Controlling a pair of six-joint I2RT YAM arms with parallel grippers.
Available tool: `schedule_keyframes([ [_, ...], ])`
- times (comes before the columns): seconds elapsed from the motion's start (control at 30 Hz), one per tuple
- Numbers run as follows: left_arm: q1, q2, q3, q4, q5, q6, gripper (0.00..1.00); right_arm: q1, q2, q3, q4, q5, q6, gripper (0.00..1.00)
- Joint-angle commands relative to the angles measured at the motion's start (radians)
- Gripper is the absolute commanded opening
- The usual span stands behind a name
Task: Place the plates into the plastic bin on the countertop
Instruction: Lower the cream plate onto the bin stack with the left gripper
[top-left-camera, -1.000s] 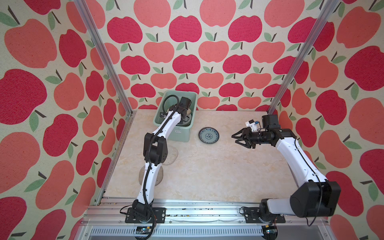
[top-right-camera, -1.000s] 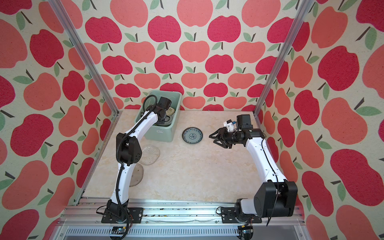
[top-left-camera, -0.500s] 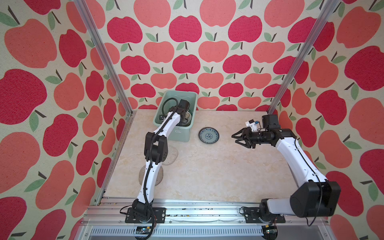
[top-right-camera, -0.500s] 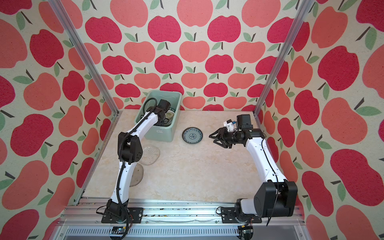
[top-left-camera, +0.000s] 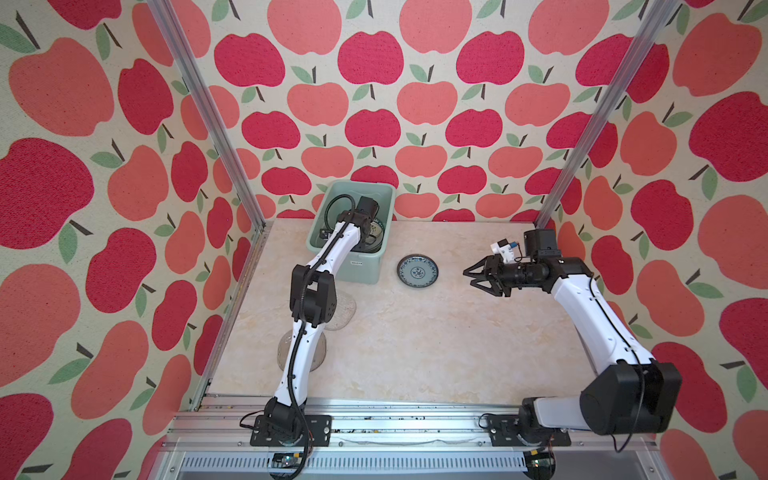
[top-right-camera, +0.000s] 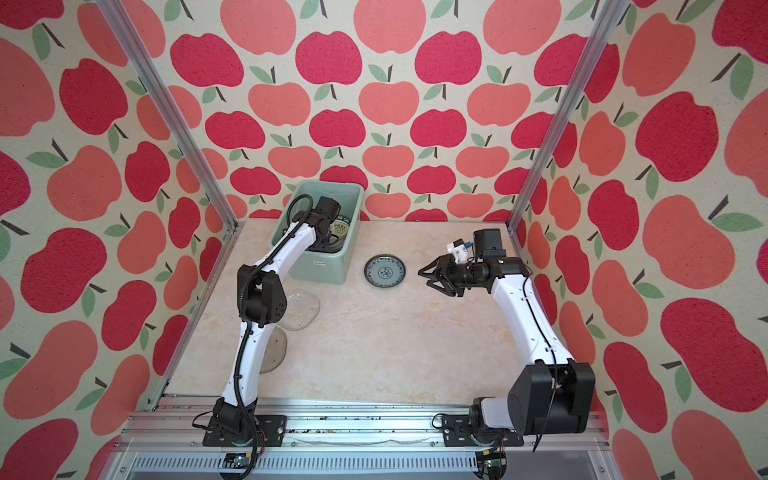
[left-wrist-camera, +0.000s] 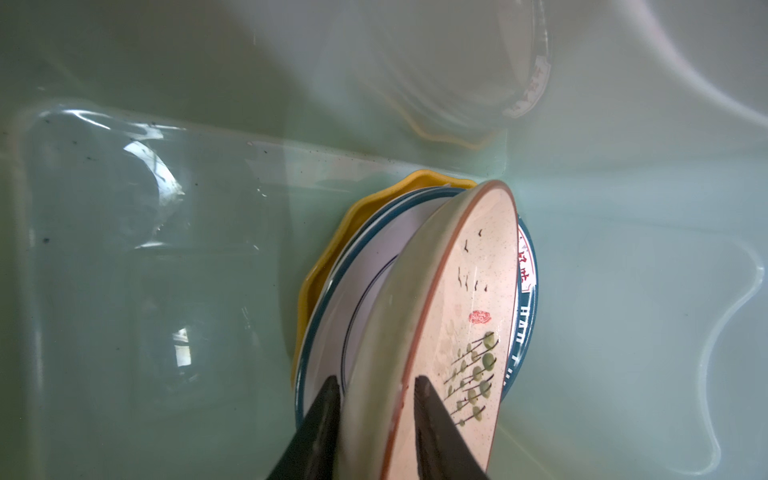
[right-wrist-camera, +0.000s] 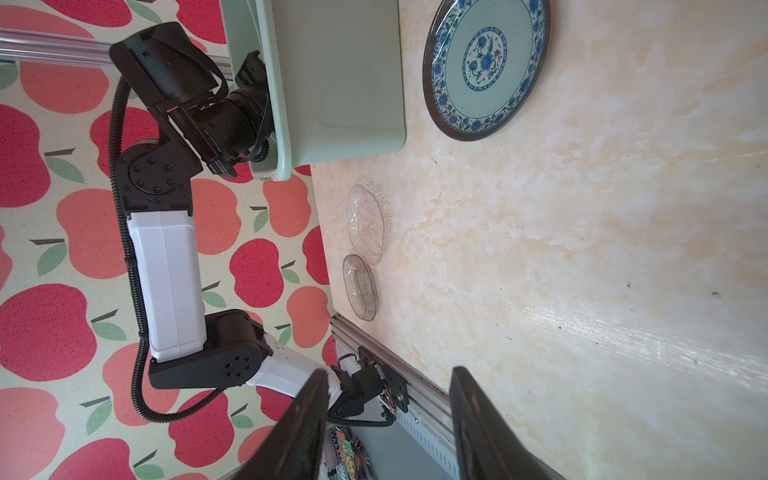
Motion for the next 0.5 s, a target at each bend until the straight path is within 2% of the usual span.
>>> schedule_keyframes([
  [0.0,0.007,0.027,0.04,-0.023,0.019,0.01,0.35,-0.005,0.015,0.028,-0.011,-0.021,-0.029,0.5],
  [0.23,0.014,0.053,0.058,0.011,0.035,0.031,0.46,-0.004,0.022,0.027,-0.01,-0.02,-0.029,0.5],
  [0.47,0.027,0.05,0.082,0.047,0.062,0.106,0.56,-0.005,0.021,0.015,-0.002,-0.018,-0.027,0.51],
])
